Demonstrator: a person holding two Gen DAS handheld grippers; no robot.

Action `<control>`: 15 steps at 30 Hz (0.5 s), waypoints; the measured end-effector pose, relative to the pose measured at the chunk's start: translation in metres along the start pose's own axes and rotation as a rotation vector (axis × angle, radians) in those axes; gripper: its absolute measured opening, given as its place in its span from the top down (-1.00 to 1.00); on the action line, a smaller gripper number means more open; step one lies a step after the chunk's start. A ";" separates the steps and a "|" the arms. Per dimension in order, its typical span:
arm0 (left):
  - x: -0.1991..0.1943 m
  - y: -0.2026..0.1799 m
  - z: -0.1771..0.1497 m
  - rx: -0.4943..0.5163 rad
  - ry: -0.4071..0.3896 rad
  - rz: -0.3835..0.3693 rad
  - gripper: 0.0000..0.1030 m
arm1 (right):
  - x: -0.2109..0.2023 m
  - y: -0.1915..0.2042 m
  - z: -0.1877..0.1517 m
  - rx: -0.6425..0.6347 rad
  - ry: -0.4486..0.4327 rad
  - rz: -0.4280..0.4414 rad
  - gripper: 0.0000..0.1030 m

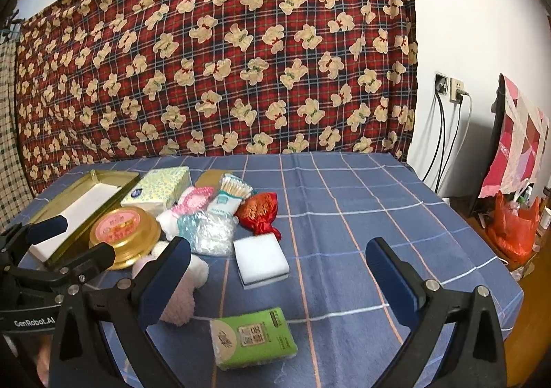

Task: Organize soft objects
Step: 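Grasp the green tissue pack with the right gripper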

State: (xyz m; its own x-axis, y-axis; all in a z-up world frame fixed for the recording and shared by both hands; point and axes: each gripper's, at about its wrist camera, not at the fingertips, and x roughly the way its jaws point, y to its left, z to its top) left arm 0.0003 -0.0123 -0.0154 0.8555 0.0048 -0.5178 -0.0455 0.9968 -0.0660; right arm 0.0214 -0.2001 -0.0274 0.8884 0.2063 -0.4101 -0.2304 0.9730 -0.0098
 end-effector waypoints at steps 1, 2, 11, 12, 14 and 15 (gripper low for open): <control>0.003 0.000 -0.003 0.003 0.010 0.002 -0.99 | 0.002 -0.001 -0.005 0.001 0.005 0.001 -0.99; 0.006 -0.001 -0.007 0.006 0.022 0.005 -0.99 | 0.006 -0.002 -0.008 0.002 0.011 0.001 -0.99; 0.024 -0.015 -0.031 0.056 0.090 -0.016 -0.99 | 0.018 -0.012 -0.048 -0.033 0.098 0.018 -0.99; 0.026 -0.016 -0.033 0.063 0.095 -0.017 -0.99 | 0.018 -0.011 -0.053 -0.041 0.105 0.026 -0.99; 0.029 -0.018 -0.036 0.068 0.104 -0.019 -0.99 | 0.020 -0.011 -0.056 -0.050 0.115 0.038 -0.99; 0.031 -0.018 -0.037 0.068 0.109 -0.022 -0.99 | 0.021 -0.011 -0.057 -0.053 0.120 0.043 -0.99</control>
State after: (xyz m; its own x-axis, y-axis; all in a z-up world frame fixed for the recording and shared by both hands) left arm 0.0085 -0.0332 -0.0615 0.7948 -0.0220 -0.6065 0.0107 0.9997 -0.0222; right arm 0.0199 -0.2125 -0.0883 0.8243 0.2310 -0.5169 -0.2908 0.9561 -0.0363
